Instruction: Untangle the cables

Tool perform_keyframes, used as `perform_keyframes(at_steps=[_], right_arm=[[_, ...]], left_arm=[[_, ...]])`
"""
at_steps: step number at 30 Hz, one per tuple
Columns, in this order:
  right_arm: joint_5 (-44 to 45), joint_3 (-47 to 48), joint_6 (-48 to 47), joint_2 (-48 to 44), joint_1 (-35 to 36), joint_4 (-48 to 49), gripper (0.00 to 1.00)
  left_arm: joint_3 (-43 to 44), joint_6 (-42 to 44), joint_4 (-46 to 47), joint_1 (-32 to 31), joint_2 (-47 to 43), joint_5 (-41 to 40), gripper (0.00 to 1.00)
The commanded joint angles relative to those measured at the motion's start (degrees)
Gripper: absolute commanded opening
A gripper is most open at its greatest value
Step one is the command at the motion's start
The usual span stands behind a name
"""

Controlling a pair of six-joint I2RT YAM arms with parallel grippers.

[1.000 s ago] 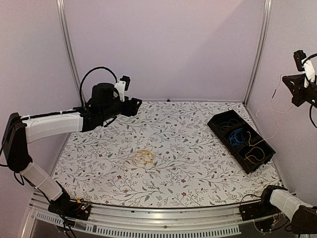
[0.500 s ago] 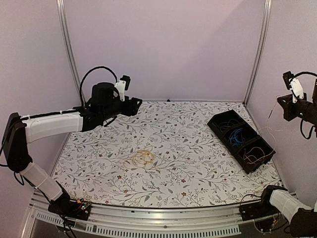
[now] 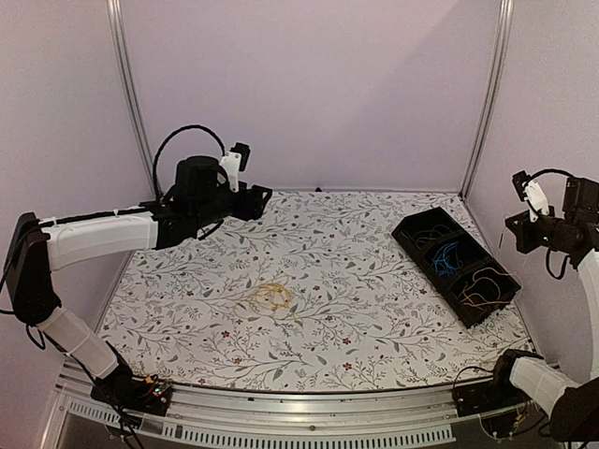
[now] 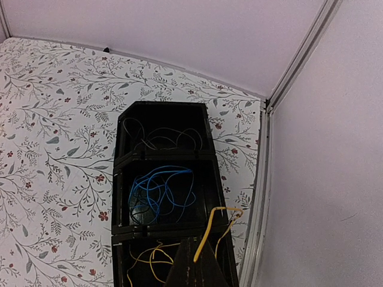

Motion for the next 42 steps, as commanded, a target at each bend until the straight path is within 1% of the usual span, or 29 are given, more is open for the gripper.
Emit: perform_keyframes(at_steps=[1, 5, 8, 16, 23, 27, 32, 35, 39, 42], right_arm=[[-1.6, -4.3, -1.8, 0.3, -0.3, 2.0, 0.00], [-1.8, -6.7, -3.4, 0.5, -0.3, 3.1, 0.00], [-3.3, -7.6, -5.0, 1.2, -0.3, 2.2, 0.00], [-3.2, -10.2, -14.6, 6.9, -0.3, -1.9, 0.00], [0.8, -11.4, -20.3, 14.7, -0.3, -1.8, 0.00], [2.4, -10.9, -21.4, 19.8, -0.2, -1.6, 0.00], [4.4, -9.3, -22.3, 26.5, 0.1, -3.9, 0.00], [6.8, -9.0, -23.1, 29.3, 1.4, -5.0, 0.00], [11.0, -9.2, -24.2, 31.4, 4.1, -4.0, 0.00], [11.5, -7.5, -24.2, 33.2, 5.0, -3.8, 0.00]], left_arm=[[1.8, 1.0, 0.0, -0.8, 0.0, -0.8, 0.73], [1.8, 1.0, 0.0, -0.8, 0.2, -0.7, 0.73], [1.9, 1.0, -0.2, -0.8, 0.3, -0.7, 0.73], [2.1, 1.1, -0.5, -0.8, 0.3, -0.8, 0.73], [2.5, 1.1, -0.8, -0.8, -0.1, -0.6, 0.73], [2.5, 1.1, -0.8, -0.8, 0.0, -0.6, 0.73], [2.5, 1.2, -0.9, -0.8, 0.0, -0.6, 0.73], [2.6, 1.2, -0.9, -0.8, 0.4, -0.7, 0.73], [2.8, 0.7, -1.2, -0.8, 0.7, 0.2, 0.73], [3.0, 0.2, -1.3, -0.8, 0.7, 0.9, 0.73]])
